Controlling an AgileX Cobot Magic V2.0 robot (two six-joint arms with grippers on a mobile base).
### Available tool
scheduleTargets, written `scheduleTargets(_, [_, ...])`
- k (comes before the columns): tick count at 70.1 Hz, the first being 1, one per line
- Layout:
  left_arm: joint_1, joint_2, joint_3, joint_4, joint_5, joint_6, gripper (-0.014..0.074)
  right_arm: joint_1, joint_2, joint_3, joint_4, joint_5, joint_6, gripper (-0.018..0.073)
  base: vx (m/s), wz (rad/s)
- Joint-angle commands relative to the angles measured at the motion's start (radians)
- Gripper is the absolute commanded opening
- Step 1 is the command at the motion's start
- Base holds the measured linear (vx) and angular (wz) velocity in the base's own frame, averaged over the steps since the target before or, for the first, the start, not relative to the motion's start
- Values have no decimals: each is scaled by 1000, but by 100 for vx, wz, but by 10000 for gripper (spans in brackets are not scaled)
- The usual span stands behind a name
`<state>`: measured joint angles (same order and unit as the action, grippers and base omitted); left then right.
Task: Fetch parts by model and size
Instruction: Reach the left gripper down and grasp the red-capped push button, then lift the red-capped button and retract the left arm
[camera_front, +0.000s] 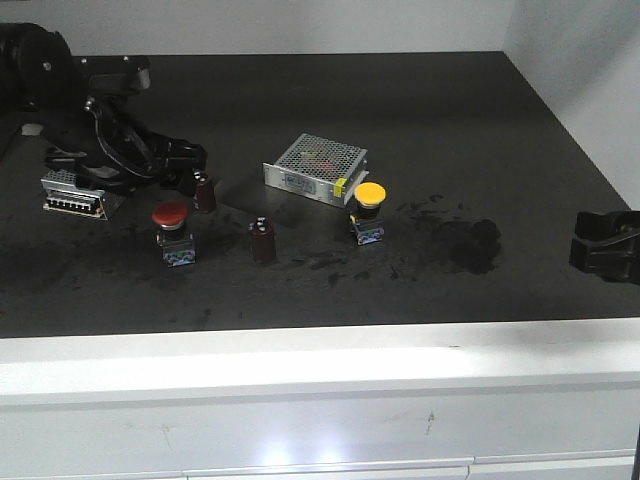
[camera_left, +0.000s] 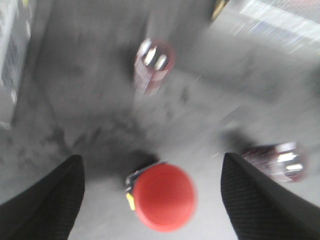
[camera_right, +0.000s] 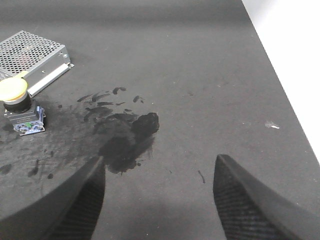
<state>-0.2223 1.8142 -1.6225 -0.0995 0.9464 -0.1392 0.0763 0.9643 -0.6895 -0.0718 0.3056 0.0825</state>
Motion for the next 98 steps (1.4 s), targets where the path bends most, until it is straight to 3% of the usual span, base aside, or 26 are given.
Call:
scheduleTargets(1, [-6, -35, -33, -15, -21, -16, 544, 0, -5, -31, -15, -69, -9, 455, 0, 0])
scheduleTargets(30, [-6, 4, -33, -21, -5, -37, 543, 0, -5, -31, -15, -65, -9, 455, 0, 0])
scheduleTargets(40, [-6, 12, -33, -37, 7, -37, 504, 0, -5, -31, -15, -65, -9, 455, 0, 0])
scheduleTargets(81, [-6, 32, -33, -59, 33, -33, 78, 0, -5, -31, -15, -57, -9, 455, 0, 0])
scheduleTargets(91, [-6, 7, -26, -32, 11, -28, -4, 0, -5, -31, -15, -54, -9, 455, 0, 0])
scheduleTargets(98, [-6, -54, 12, 0, -47, -27, -8, 0, -5, -31, -15, -54, -9, 455, 0, 0])
